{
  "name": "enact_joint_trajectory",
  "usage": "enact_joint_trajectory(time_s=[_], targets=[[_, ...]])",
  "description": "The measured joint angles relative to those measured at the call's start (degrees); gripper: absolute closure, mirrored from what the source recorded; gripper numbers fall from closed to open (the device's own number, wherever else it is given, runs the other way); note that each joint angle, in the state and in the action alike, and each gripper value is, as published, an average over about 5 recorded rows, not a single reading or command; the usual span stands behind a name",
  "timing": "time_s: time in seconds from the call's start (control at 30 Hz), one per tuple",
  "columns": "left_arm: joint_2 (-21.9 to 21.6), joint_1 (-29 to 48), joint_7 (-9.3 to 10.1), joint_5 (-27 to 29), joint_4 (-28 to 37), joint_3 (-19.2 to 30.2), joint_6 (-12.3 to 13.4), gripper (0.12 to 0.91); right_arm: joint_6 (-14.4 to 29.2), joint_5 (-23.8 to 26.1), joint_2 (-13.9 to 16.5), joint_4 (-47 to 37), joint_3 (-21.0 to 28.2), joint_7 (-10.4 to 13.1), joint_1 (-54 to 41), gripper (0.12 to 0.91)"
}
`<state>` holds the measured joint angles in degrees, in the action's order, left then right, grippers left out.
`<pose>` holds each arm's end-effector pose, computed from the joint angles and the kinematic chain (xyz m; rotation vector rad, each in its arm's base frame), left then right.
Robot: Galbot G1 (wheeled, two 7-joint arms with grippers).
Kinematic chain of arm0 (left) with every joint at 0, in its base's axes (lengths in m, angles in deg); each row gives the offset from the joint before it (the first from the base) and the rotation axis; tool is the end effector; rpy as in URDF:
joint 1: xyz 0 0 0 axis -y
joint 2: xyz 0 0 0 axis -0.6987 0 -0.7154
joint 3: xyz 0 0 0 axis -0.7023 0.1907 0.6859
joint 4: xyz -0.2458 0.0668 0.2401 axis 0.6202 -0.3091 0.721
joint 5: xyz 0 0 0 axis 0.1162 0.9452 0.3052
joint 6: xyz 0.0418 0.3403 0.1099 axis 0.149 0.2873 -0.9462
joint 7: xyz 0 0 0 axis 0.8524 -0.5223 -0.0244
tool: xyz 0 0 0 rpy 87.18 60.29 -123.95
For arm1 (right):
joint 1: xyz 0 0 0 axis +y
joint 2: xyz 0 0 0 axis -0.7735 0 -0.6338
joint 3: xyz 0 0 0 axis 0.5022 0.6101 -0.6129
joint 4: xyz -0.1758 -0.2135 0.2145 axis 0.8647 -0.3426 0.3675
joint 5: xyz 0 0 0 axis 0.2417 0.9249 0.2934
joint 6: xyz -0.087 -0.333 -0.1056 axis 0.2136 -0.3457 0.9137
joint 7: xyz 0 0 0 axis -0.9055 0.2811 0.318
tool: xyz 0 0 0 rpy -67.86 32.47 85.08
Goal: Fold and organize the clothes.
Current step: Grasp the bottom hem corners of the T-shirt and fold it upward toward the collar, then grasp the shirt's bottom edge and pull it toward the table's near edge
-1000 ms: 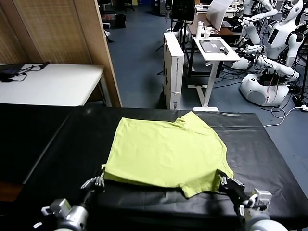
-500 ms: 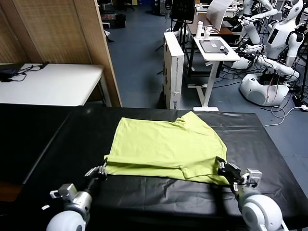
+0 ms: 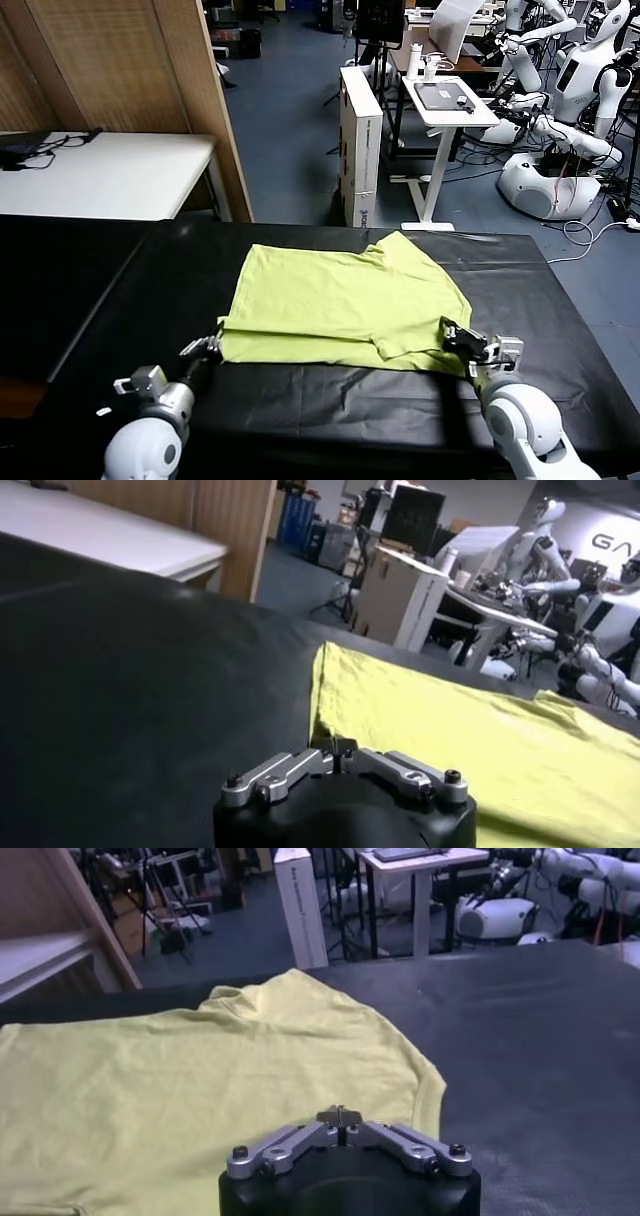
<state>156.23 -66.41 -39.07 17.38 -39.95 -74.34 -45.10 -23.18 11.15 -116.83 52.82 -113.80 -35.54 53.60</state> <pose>0.2389 0.0629 -0.3110 -0.0798 -2.7548 0.3891 0.2739 -0.0823 -0.2723 0.0321 -2.6481 -0.1945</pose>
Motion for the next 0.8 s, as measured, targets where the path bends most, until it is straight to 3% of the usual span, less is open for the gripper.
enact_joint_trajectory(time_s=[0.1,0.2,0.5,0.6,0.8], targets=[[0.3,0.2,0.54,0.0,0.2,0.1,-0.1,0.868,-0.1,-0.5,0.0,0.1,-0.2,-0.3,0.1,0.878],[0.2,-0.3,0.58,0.2,-0.2,-0.3,-0.1,0.749,-0.4,-0.6,0.4,0.8,-0.9,-1.3,0.8,0.783],[-0.8,-4.8,0.04,2.0,-4.9,-2.4,0.1,0.206,-1.0,1.9,3.3,6.9,-5.0,-4.8,7.5,0.233],[-0.6,-7.4,-0.25,3.6,-7.0,-2.4,-0.1,0.135,-0.1,3.9,3.8,9.4,-6.7,-6.2,11.6,0.138],[0.7,-10.8,-0.35,5.8,-8.5,-1.7,0.0,0.124,1.4,6.5,4.1,12.7,-9.2,-7.8,19.2,0.119]])
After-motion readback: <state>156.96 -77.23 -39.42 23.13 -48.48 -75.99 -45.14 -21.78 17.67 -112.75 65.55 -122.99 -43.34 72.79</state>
